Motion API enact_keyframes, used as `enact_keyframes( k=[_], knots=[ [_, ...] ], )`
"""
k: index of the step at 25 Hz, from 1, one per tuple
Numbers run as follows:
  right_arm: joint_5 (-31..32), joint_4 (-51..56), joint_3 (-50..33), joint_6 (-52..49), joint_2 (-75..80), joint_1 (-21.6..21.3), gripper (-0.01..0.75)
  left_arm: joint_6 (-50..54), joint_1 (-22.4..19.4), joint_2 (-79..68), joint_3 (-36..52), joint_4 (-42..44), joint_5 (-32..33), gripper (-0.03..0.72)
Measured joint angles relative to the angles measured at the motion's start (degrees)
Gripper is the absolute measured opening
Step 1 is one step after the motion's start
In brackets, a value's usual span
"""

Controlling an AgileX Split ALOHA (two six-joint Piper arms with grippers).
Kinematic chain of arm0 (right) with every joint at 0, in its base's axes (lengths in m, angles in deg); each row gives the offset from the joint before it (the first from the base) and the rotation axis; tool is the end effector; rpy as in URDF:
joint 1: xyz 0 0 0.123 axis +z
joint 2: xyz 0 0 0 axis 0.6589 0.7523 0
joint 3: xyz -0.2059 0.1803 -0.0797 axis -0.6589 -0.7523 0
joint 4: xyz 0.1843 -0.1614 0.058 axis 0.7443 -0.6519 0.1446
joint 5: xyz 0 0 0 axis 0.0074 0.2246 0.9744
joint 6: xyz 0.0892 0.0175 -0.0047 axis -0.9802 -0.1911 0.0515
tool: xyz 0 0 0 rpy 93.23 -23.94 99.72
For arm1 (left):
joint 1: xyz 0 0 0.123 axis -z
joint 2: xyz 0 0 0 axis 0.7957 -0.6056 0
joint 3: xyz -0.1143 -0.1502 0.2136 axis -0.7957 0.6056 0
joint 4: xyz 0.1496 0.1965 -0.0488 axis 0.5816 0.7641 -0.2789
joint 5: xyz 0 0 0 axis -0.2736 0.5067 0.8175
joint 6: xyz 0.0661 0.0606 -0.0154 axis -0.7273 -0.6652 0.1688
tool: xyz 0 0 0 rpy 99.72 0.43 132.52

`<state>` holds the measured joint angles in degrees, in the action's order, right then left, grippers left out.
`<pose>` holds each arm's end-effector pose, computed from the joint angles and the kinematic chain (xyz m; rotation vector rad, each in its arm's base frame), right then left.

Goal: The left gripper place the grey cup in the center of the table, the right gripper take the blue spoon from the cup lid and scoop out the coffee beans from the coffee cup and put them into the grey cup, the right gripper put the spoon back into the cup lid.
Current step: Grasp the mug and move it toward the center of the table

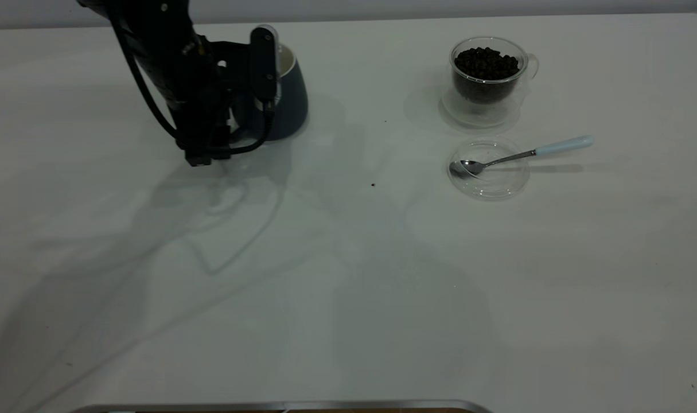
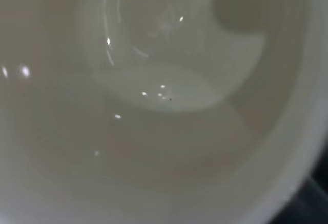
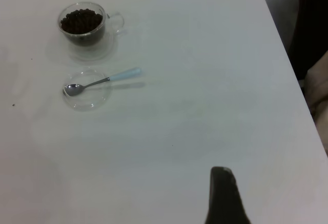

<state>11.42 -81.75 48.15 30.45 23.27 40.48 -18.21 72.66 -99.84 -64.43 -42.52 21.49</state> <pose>-0.0076 -0.0024 0.2659 0.1304 2.1167 0.0191 0.4338 -0.1529 0.0102 1.8338 1.9453 0.3354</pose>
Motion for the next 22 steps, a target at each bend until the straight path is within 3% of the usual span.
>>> enact_keyframes(
  k=[16,22],
  knots=[
    [0.00,0.00,0.00,0.00,0.00,0.00,0.528,0.29,3.81,0.00,1.12,-0.17,0.38,0.510],
    [0.00,0.00,0.00,0.00,0.00,0.00,0.528,0.57,3.82,1.94,1.18,-0.17,5.36,0.509]
  ],
)
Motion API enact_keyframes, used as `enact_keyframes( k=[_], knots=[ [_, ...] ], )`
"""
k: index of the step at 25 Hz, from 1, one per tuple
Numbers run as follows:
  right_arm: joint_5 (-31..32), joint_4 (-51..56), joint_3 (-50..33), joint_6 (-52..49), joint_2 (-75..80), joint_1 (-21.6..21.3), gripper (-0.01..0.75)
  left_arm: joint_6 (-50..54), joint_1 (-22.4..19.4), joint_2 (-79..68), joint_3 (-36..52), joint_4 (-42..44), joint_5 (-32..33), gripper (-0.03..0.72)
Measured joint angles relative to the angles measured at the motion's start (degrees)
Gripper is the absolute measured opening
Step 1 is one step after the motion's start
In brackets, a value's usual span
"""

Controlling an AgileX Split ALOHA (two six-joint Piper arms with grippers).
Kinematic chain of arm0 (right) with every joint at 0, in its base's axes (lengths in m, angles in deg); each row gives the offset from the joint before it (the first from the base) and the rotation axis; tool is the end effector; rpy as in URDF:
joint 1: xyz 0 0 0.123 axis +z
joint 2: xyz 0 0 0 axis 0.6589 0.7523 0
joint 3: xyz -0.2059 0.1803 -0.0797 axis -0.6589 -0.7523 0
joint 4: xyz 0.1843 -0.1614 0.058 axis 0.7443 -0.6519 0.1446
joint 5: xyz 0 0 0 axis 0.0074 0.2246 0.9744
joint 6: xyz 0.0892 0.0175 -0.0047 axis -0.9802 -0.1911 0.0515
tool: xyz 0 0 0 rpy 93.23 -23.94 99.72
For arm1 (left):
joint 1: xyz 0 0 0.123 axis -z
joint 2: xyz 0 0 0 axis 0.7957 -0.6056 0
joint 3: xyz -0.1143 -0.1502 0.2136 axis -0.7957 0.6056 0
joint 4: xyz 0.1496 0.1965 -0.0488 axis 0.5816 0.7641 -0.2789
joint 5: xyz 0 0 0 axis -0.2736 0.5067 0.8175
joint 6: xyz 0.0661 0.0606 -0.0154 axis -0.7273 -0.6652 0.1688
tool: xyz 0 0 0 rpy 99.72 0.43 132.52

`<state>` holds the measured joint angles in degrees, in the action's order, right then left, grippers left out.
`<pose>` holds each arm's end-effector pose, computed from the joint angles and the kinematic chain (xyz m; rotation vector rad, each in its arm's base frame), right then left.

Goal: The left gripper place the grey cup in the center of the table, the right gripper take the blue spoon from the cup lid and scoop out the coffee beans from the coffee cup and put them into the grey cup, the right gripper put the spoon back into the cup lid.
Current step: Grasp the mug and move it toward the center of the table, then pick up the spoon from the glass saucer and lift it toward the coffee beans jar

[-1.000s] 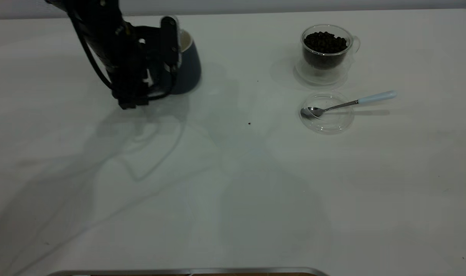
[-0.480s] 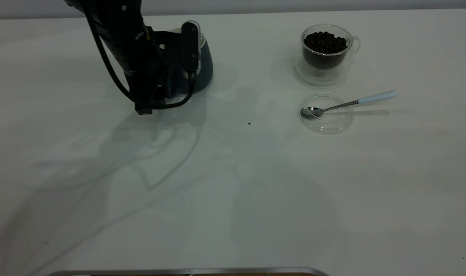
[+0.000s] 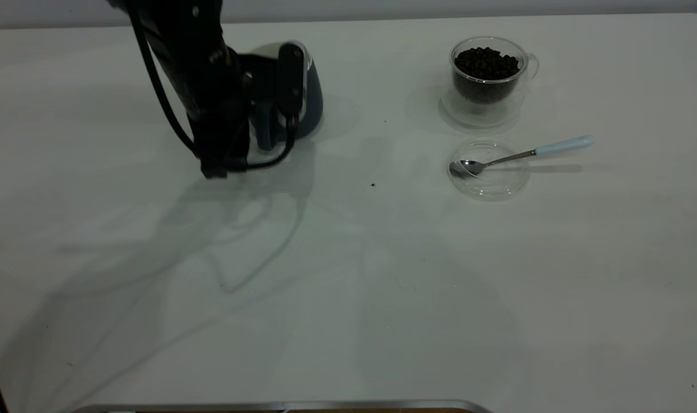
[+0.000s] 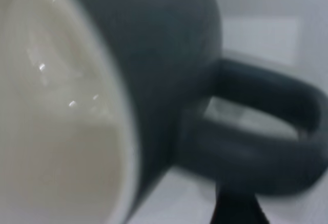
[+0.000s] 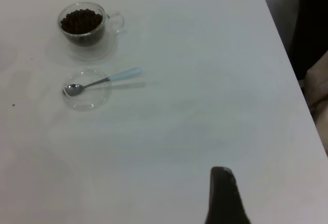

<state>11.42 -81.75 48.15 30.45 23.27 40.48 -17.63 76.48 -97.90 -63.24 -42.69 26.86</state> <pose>-0.0076 -0.0024 0.2659 0.1304 2.1167 0.0191 0.4152 -0.1758 0.0175 1.9294 1.9567 0.3079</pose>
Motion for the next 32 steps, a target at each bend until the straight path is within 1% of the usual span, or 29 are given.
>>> enact_keyframes(
  k=[4,7,9,10,12,15,17,22,27,32],
  knots=[
    [0.00,0.00,0.00,0.00,0.00,0.00,0.528,0.02,-1.76,4.13,0.00,-0.12,2.79,0.509],
    [0.00,0.00,0.00,0.00,0.00,0.00,0.528,0.02,-4.14,7.12,0.00,-0.12,5.02,0.509],
    [0.00,0.00,0.00,0.00,0.00,0.00,0.528,0.02,-6.19,8.81,0.00,-0.12,5.41,0.509],
    [0.00,0.00,0.00,0.00,0.00,0.00,0.528,0.07,-7.22,9.41,0.00,-0.12,4.75,0.509],
    [0.00,0.00,0.00,0.00,0.00,0.00,0.528,1.06,-9.00,9.76,0.00,-0.36,1.45,0.509],
    [0.00,0.00,0.00,0.00,0.00,0.00,0.528,4.36,-10.50,8.78,-0.07,-1.94,-6.18,0.506],
    [0.00,0.00,0.00,0.00,0.00,0.00,0.528,8.63,-10.62,6.73,-2.03,-2.60,-8.92,0.497],
    [0.00,0.00,0.00,0.00,0.00,0.00,0.528,22.53,-10.62,-0.78,-9.31,-2.99,-11.07,0.471],
    [0.00,0.00,0.00,0.00,0.00,0.00,0.528,34.74,-10.35,-6.09,-16.34,-2.99,-14.35,0.468],
    [0.00,0.00,0.00,0.00,0.00,0.00,0.528,44.77,-9.38,-8.25,-18.88,-2.93,-16.92,0.468]
  ],
)
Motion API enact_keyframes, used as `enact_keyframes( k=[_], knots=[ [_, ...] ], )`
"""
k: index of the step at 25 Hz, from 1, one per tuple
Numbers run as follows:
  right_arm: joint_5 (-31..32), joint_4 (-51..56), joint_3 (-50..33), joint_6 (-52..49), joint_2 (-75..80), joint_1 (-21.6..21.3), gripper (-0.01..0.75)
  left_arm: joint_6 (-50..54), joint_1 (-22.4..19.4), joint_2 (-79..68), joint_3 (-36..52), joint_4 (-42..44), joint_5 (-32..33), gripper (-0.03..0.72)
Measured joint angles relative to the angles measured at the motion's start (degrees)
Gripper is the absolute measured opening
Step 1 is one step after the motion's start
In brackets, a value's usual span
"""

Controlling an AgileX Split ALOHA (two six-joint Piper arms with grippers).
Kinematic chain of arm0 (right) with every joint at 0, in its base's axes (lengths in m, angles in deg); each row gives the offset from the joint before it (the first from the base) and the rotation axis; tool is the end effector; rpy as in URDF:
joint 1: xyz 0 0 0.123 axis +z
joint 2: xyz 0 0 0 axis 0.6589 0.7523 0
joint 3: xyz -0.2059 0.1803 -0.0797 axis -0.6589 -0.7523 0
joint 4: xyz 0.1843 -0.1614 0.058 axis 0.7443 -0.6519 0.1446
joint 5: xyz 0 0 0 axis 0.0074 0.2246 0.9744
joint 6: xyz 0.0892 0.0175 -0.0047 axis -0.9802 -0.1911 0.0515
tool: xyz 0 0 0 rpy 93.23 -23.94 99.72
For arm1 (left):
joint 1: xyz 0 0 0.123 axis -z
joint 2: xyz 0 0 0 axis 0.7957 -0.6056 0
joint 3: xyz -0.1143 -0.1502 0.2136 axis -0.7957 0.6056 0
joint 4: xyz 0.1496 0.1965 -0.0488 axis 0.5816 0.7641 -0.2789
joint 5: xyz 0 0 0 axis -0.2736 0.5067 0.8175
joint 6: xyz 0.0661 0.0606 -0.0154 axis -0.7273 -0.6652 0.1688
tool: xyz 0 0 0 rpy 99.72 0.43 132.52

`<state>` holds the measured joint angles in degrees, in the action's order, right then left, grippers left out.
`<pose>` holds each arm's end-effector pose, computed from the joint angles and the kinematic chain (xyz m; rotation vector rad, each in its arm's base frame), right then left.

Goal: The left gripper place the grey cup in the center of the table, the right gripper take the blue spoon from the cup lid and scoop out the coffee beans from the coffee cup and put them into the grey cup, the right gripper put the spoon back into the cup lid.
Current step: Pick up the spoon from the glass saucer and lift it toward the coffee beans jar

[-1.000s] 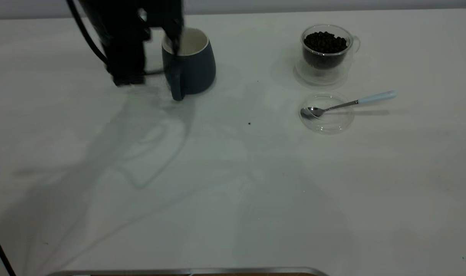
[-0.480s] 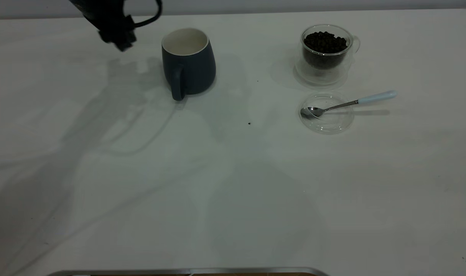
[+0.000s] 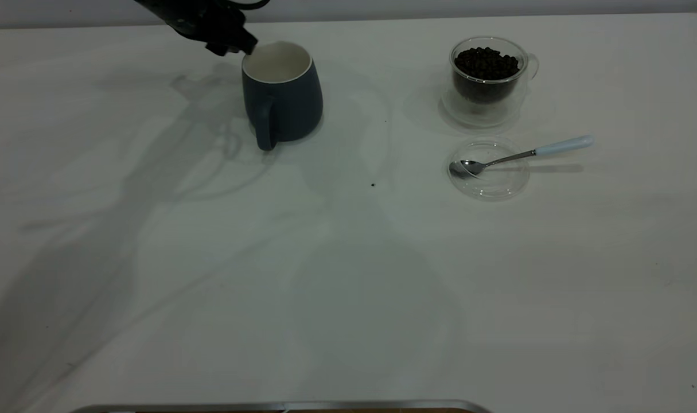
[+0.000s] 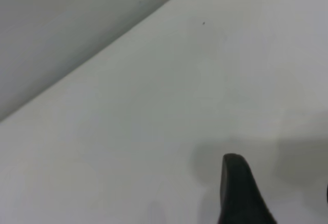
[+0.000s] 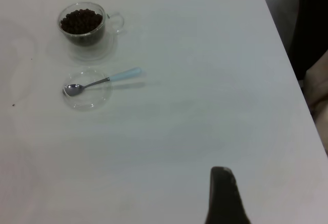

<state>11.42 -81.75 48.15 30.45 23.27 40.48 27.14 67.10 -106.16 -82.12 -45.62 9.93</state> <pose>-0.0076 -0.0024 0.2659 0.1304 2.1167 0.0191 0.5178 -0.1334 0.0432 0.6491 2.1432 0.0362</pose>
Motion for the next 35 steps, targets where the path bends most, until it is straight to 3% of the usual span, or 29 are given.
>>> enact_keyframes(
  k=[4,11,23,27,30,35],
  knots=[
    [0.00,0.00,0.00,0.00,0.00,0.00,0.528,7.54,1.90,-1.12,0.00,0.09,-1.66,0.466],
    [0.00,0.00,0.00,0.00,0.00,0.00,0.528,8.65,4.40,-1.30,0.00,0.13,-1.95,0.466],
    [0.00,0.00,0.00,0.00,0.00,0.00,0.528,8.88,3.12,1.32,0.00,1.43,3.25,0.466],
    [0.00,0.00,0.00,0.00,0.00,0.00,0.528,9.03,0.24,9.30,0.00,1.41,11.33,0.466],
    [0.00,0.00,0.00,0.00,0.00,0.00,0.528,9.03,-1.33,16.67,0.00,1.41,21.12,0.466],
    [0.00,0.00,0.00,0.00,0.00,0.00,0.528,8.97,-1.82,29.69,0.00,1.41,43.05,0.466]
  ],
)
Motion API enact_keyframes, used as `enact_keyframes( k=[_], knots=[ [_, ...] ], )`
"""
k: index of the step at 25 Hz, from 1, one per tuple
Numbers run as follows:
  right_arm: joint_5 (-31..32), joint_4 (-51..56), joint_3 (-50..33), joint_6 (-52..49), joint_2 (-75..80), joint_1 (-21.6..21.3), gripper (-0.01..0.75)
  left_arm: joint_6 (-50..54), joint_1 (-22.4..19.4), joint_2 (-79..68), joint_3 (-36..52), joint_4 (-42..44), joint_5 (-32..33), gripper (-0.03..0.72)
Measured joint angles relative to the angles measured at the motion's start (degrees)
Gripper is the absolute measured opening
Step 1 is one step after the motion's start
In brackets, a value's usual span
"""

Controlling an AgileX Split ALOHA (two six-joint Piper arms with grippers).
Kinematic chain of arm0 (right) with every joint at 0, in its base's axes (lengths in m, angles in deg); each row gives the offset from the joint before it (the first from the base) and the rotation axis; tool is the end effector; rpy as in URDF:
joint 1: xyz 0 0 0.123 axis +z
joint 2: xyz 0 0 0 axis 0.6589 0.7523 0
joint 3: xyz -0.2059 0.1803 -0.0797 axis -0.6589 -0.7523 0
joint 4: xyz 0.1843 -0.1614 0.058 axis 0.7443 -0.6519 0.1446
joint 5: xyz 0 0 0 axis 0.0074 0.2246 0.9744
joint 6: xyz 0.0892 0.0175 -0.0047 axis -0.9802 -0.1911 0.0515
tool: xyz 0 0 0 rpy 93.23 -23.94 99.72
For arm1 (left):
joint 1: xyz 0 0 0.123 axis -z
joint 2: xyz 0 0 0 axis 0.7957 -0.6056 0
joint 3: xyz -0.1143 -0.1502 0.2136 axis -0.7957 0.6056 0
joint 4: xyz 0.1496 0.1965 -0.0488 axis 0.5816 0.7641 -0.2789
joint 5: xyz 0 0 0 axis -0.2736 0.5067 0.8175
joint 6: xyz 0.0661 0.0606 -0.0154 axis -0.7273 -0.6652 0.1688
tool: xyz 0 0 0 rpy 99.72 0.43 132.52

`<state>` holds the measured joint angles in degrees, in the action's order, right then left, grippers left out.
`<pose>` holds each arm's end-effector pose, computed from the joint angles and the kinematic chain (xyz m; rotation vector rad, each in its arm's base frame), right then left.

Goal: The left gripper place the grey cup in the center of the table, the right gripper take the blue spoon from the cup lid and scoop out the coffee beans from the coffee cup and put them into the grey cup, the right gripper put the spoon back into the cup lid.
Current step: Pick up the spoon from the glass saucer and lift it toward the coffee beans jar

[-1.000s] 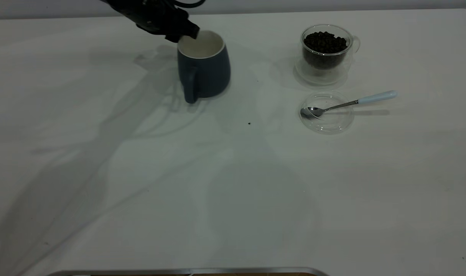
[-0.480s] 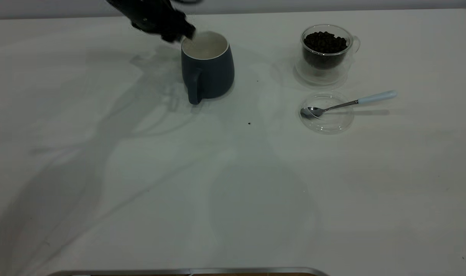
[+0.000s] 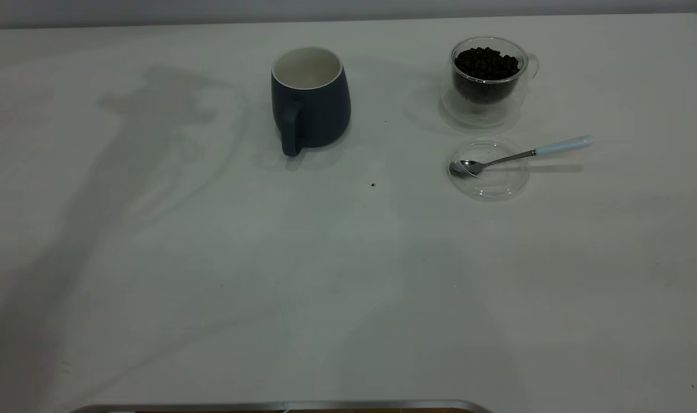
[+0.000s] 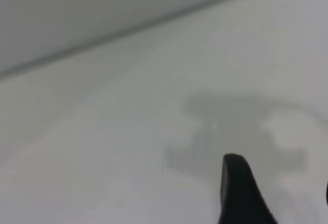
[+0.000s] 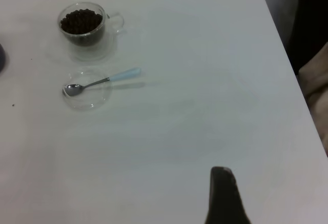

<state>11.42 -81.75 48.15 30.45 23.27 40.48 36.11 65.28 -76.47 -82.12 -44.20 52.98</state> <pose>-0.0076 -0.0024 0.2659 0.1304 2.1167 0.0191 0.4628 -0.0881 0.2626 0.3709 2.4191 0.1644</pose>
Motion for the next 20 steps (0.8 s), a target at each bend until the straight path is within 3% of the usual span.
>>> enact_keyframes(
  k=[4,6,14,20],
  knots=[
    [0.00,0.00,0.00,0.00,0.00,0.00,0.528,0.00,0.00,9.20,0.00,-0.17,19.25,0.466],
    [0.00,0.00,0.00,0.00,0.00,0.00,0.528,0.05,0.00,13.33,0.00,-0.28,25.74,0.466],
    [0.00,0.00,0.00,0.00,0.00,0.00,0.528,0.89,0.00,28.94,5.16,-7.35,25.74,0.466],
    [0.00,0.00,0.00,0.00,0.00,0.00,0.528,0.01,0.00,45.17,21.82,-10.59,25.74,0.466]
  ],
)
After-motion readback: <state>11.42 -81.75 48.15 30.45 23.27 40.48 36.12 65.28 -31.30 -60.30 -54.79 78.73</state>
